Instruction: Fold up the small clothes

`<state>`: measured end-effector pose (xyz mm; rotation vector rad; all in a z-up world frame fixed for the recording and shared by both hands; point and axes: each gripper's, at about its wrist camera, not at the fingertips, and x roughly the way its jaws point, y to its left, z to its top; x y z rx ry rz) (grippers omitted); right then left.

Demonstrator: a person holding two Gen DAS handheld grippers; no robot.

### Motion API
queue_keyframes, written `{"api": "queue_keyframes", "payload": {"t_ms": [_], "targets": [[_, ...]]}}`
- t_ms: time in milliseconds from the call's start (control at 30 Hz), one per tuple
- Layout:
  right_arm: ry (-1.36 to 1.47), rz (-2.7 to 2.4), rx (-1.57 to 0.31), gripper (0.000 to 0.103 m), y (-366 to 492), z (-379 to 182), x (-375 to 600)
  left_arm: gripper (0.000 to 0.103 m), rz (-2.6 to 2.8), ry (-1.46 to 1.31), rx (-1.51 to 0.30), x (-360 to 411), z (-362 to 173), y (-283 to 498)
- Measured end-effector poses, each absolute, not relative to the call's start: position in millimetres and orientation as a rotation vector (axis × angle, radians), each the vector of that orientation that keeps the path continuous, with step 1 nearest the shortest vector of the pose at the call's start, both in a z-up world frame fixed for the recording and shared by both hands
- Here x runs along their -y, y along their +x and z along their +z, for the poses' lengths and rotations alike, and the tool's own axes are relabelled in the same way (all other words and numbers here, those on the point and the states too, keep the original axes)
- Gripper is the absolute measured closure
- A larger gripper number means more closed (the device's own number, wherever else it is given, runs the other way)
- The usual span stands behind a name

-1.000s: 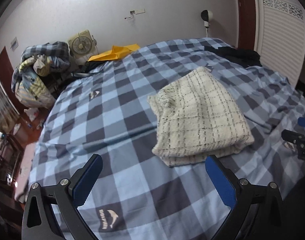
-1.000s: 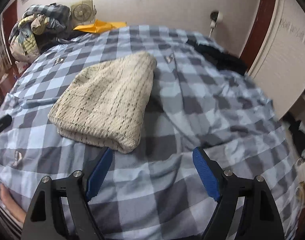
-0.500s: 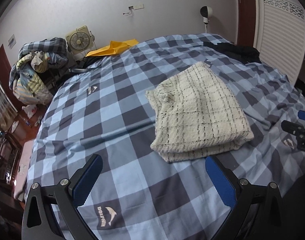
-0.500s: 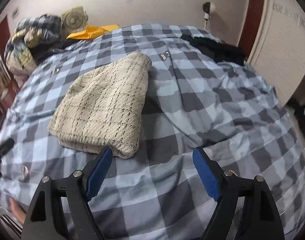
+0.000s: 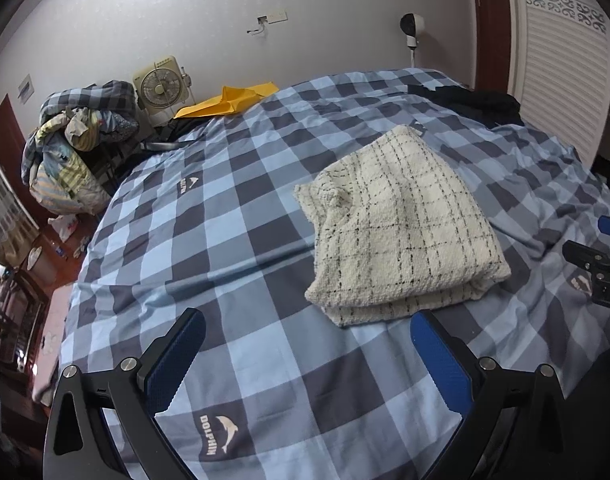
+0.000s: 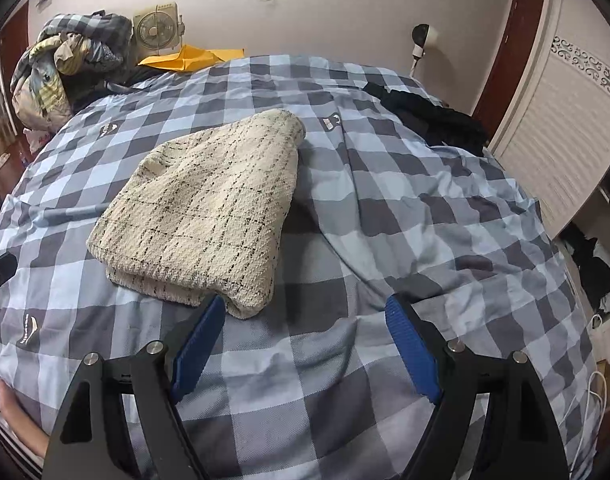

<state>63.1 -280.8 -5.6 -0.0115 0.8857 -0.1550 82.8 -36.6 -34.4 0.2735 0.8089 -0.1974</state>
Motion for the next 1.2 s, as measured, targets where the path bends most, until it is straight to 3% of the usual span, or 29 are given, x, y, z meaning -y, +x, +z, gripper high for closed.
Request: {"api": "queue_keyframes", "payload": {"t_ms": [1200], "targets": [[0.000,-0.165,-0.890,0.023,63.4,-6.2,282.0,0.000,-0.190,0.279,-0.801,35.7,-32.8,82.3]]}}
